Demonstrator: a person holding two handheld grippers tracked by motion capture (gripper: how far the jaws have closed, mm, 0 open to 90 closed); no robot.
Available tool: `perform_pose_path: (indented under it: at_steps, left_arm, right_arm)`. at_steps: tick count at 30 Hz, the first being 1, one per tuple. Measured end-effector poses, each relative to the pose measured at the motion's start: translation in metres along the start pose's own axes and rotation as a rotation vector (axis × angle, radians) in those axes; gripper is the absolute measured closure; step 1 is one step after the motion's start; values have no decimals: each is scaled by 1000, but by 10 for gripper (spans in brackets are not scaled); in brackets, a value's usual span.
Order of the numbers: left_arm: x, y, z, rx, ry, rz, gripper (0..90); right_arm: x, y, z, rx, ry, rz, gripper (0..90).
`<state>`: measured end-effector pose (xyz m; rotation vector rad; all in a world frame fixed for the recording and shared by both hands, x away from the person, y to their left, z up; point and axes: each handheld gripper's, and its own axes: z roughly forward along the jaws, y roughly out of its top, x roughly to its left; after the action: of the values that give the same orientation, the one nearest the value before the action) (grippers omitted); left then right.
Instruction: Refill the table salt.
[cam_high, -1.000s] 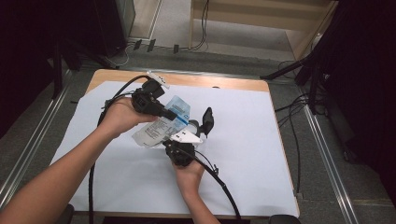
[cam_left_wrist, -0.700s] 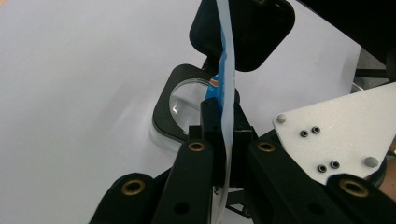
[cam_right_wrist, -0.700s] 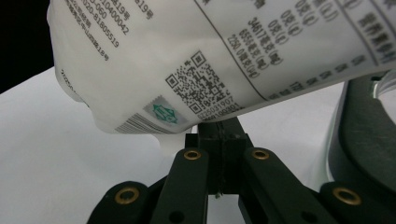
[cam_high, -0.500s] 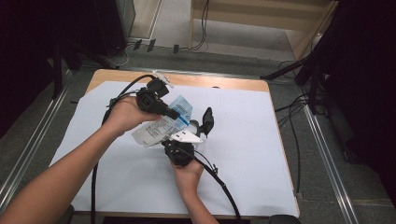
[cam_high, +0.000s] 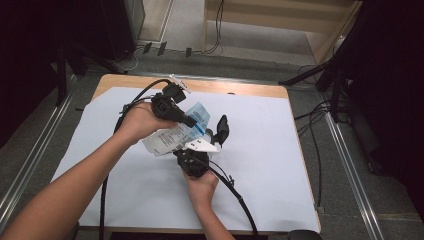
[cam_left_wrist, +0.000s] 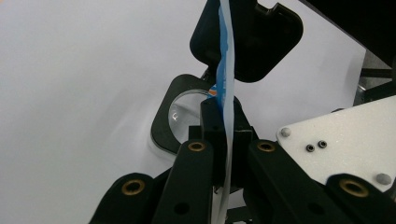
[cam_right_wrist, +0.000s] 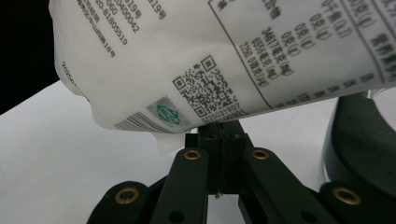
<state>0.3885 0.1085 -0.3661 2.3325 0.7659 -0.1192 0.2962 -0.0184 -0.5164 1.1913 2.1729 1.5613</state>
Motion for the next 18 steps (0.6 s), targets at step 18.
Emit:
perform_pose_path:
  at_steps: [18]
  left_arm:
    - [-1, 6, 6, 18, -11, -3, 900]
  right_arm:
    - [3, 0, -1, -23, 14, 12, 900]
